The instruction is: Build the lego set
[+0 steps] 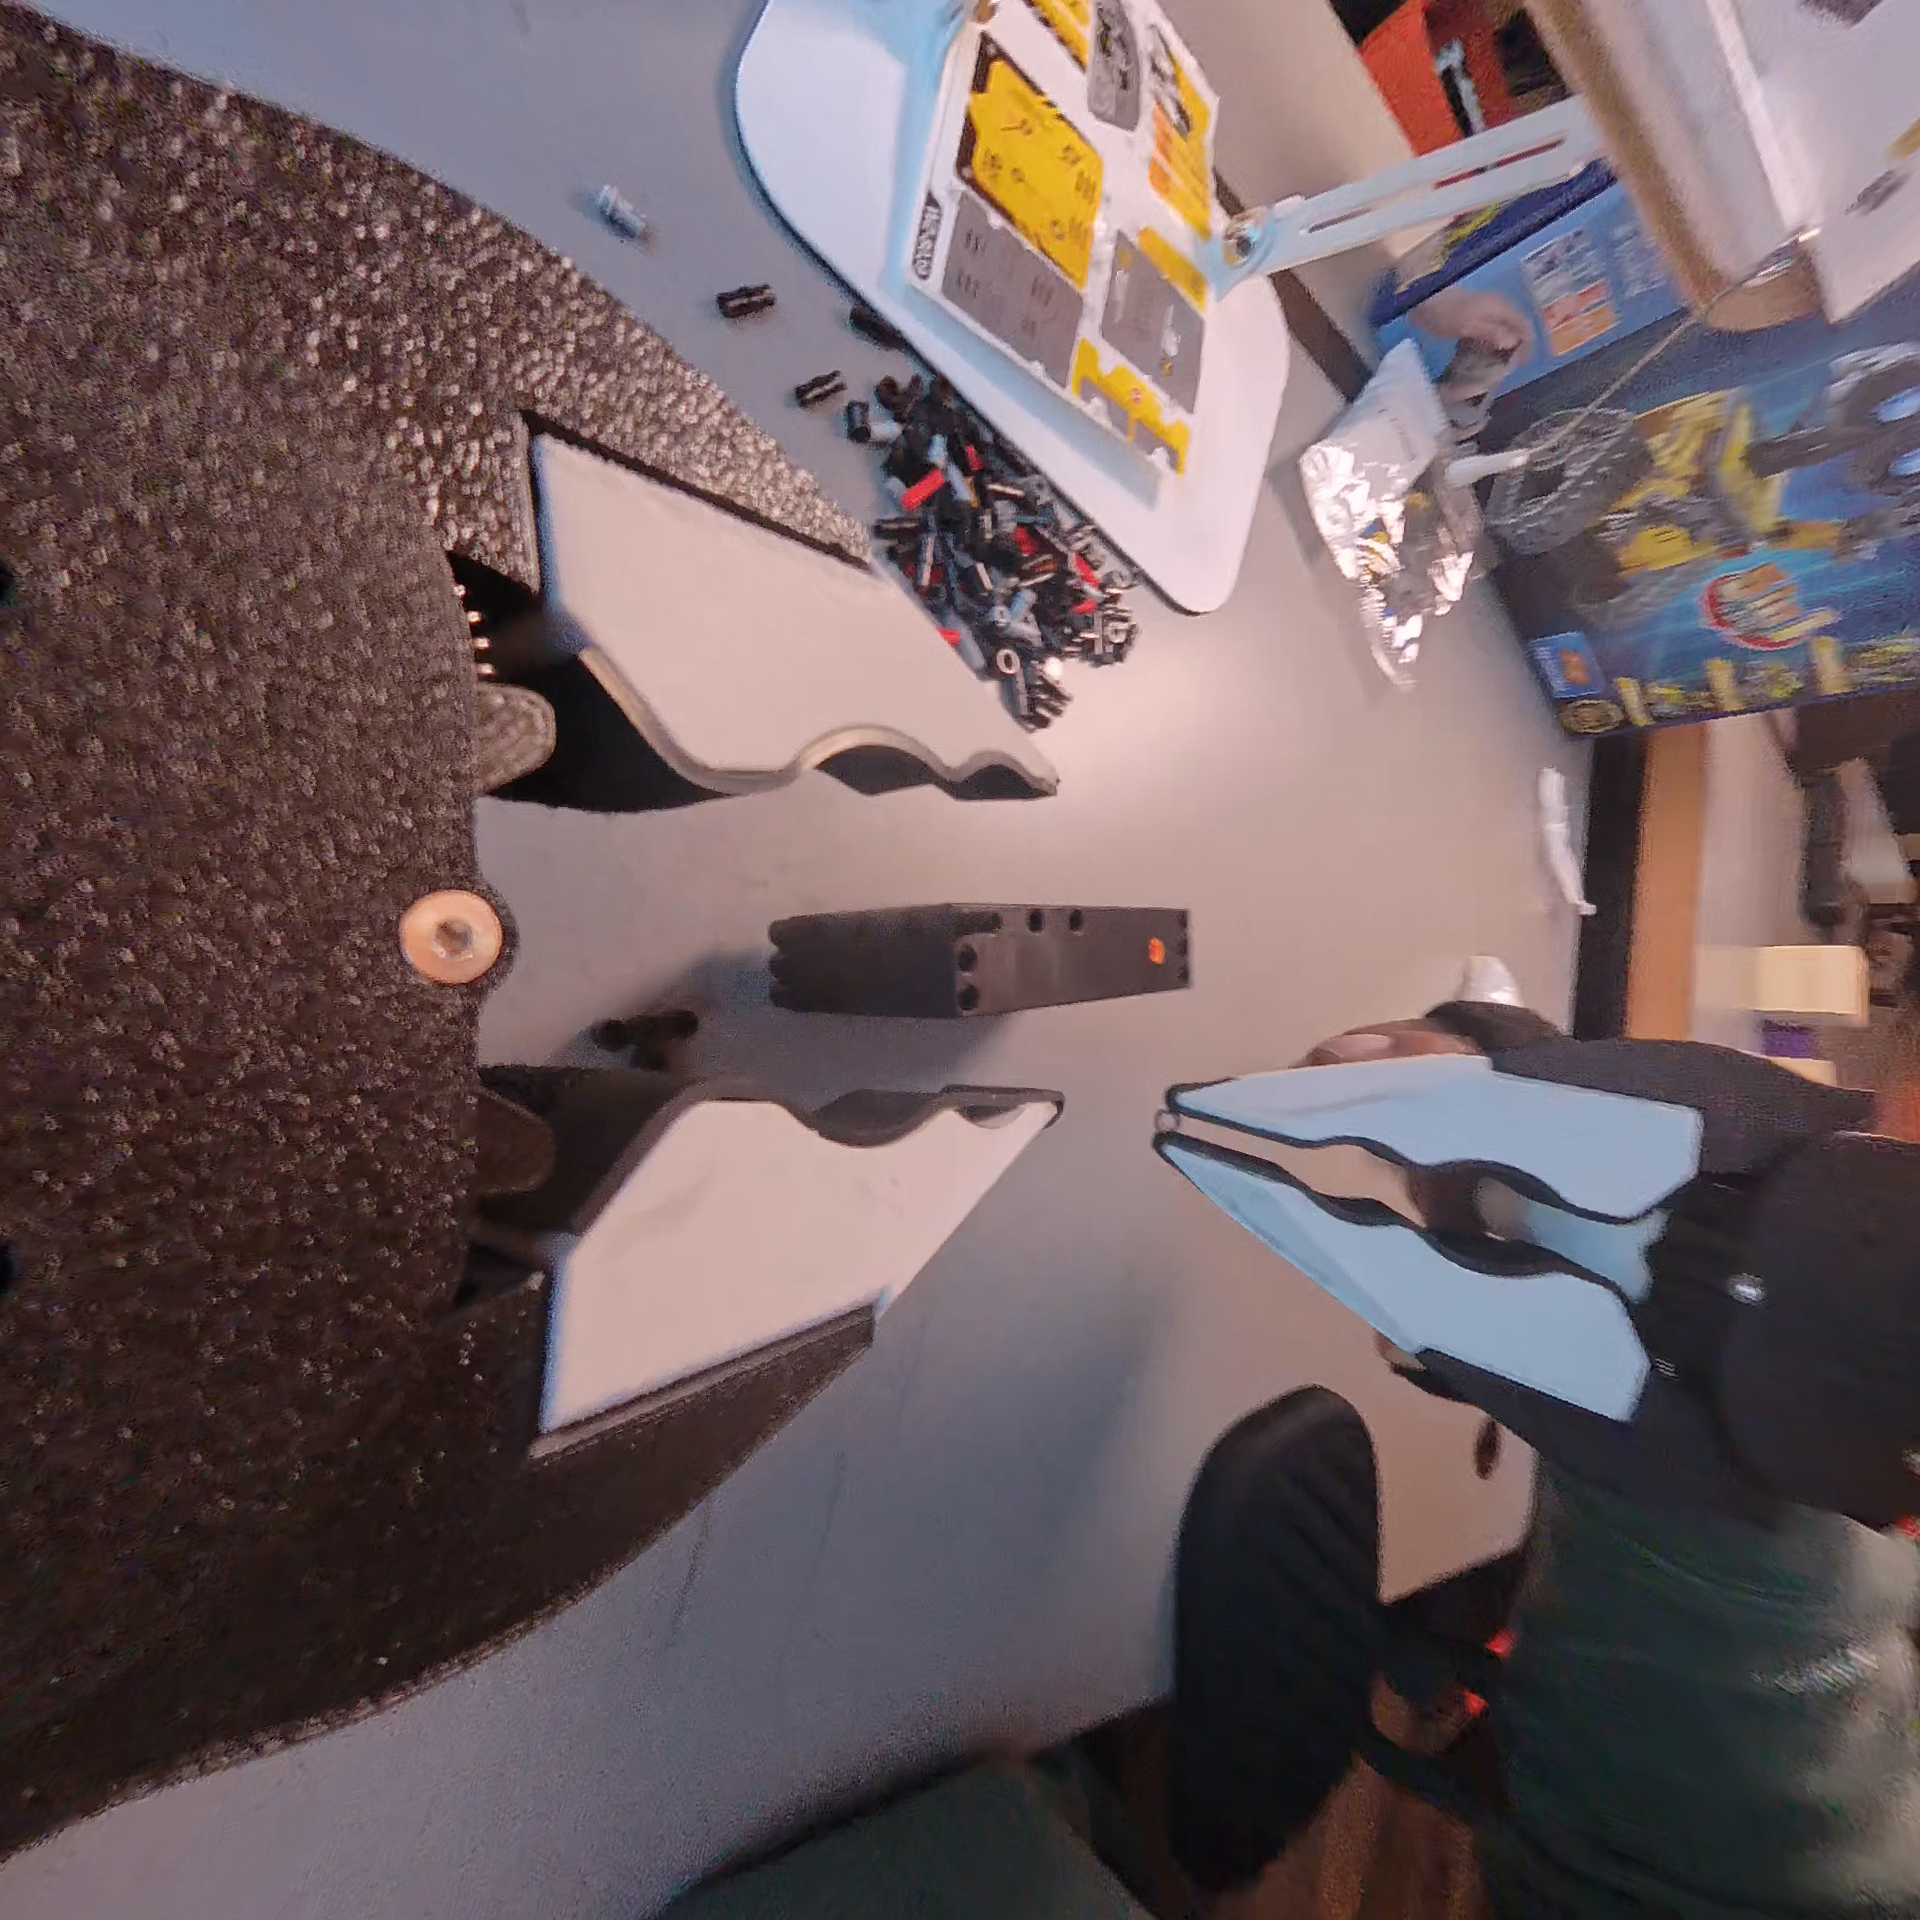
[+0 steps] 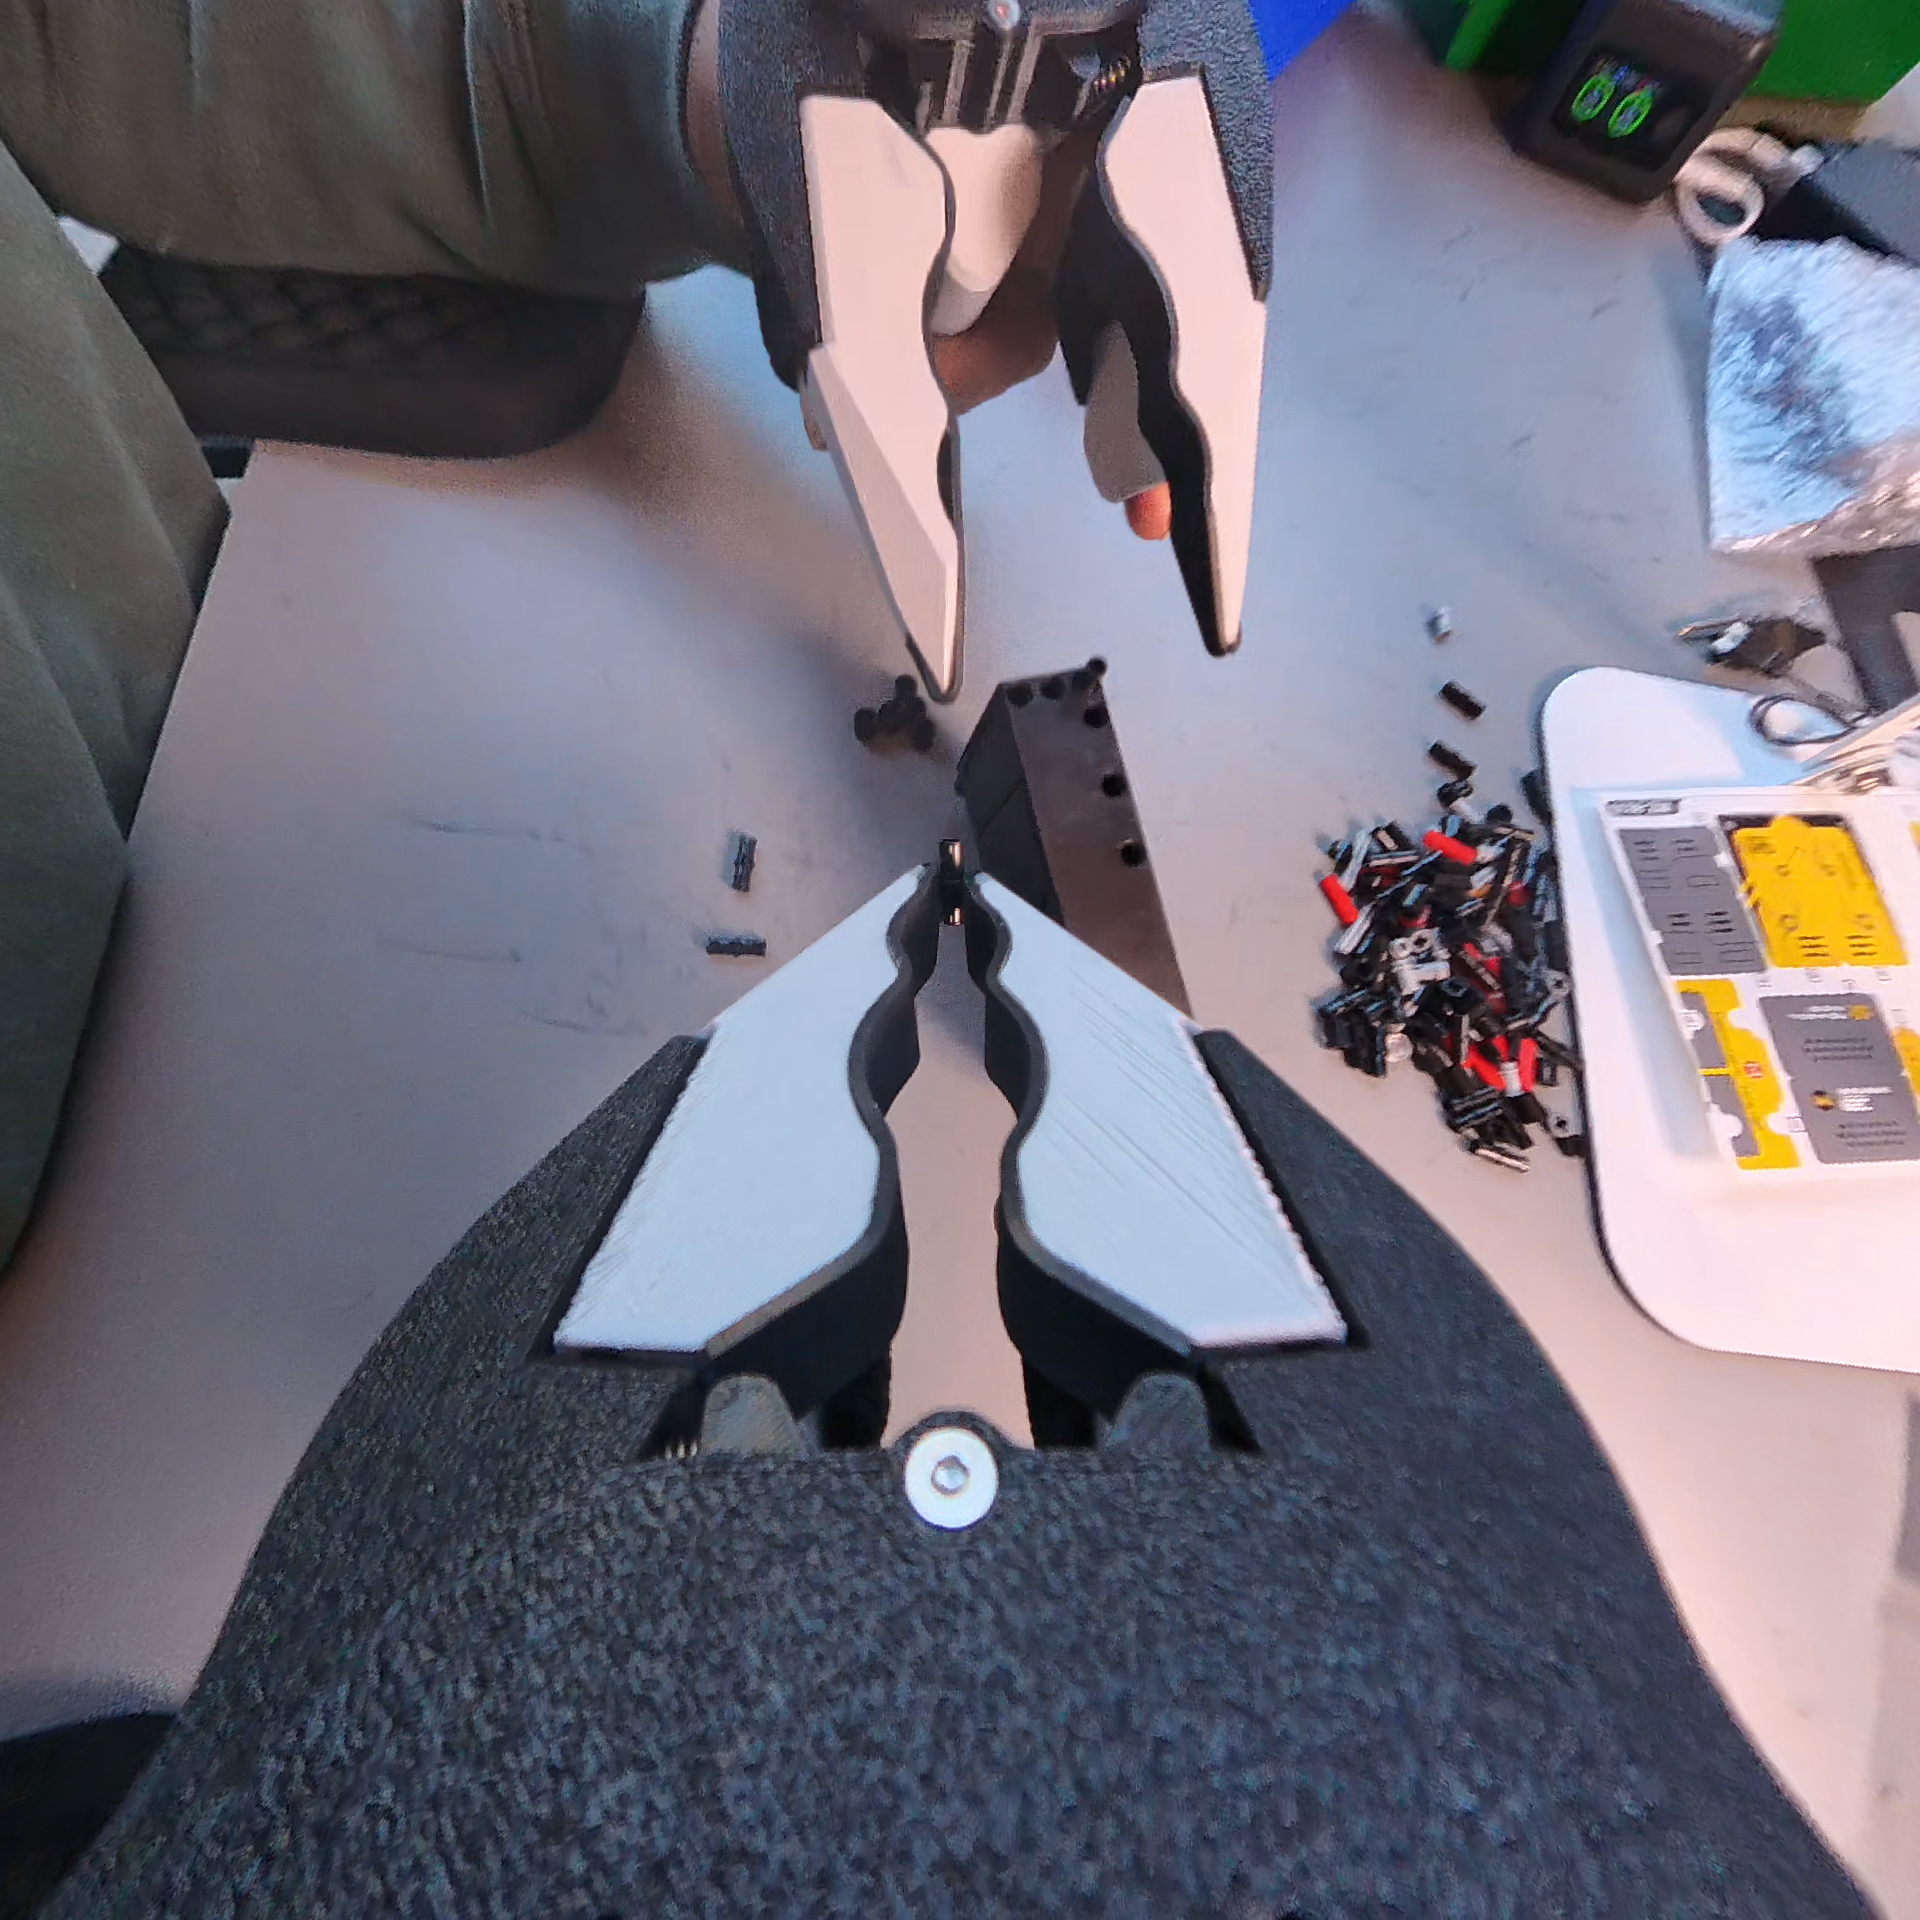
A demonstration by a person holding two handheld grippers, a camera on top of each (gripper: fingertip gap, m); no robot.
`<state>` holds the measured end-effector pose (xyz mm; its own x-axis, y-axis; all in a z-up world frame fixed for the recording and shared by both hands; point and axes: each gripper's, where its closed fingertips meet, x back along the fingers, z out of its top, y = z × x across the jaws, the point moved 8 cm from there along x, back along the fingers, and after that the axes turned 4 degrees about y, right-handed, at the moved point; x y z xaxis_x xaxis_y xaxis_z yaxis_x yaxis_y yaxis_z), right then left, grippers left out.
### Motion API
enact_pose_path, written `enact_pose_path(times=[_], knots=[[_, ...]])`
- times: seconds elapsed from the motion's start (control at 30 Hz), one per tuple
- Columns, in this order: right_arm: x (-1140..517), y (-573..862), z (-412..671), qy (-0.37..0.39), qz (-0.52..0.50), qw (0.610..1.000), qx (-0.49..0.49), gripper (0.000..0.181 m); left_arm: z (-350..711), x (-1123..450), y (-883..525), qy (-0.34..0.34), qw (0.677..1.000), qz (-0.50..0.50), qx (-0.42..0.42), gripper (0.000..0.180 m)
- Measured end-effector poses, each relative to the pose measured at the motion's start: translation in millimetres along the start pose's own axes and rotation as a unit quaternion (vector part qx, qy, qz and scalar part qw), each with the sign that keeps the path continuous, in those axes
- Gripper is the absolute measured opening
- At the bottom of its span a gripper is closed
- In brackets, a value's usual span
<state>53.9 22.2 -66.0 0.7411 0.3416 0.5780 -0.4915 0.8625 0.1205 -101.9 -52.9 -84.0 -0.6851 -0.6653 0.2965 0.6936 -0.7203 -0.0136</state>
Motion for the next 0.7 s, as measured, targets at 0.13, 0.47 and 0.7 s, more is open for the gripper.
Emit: enact_pose_path(times=[0.13,0.47,0.7], knots=[[10.5,-4.4,15.2,0.065,-0.039,0.997,0.022,0.002,31.3,15.6,14.7,0.086,0.995,-0.043,0.027,0.028],[17.8,-18.6,38.9,0.073,-0.125,0.983,0.113,0.002,37.0,-7.3,25.2,0.120,0.970,-0.107,0.182,0.016],[17.8,-20.9,40.6,0.055,-0.150,0.976,0.146,0.002,37.6,-10.1,27.3,0.126,0.964,-0.116,0.203,0.007]])
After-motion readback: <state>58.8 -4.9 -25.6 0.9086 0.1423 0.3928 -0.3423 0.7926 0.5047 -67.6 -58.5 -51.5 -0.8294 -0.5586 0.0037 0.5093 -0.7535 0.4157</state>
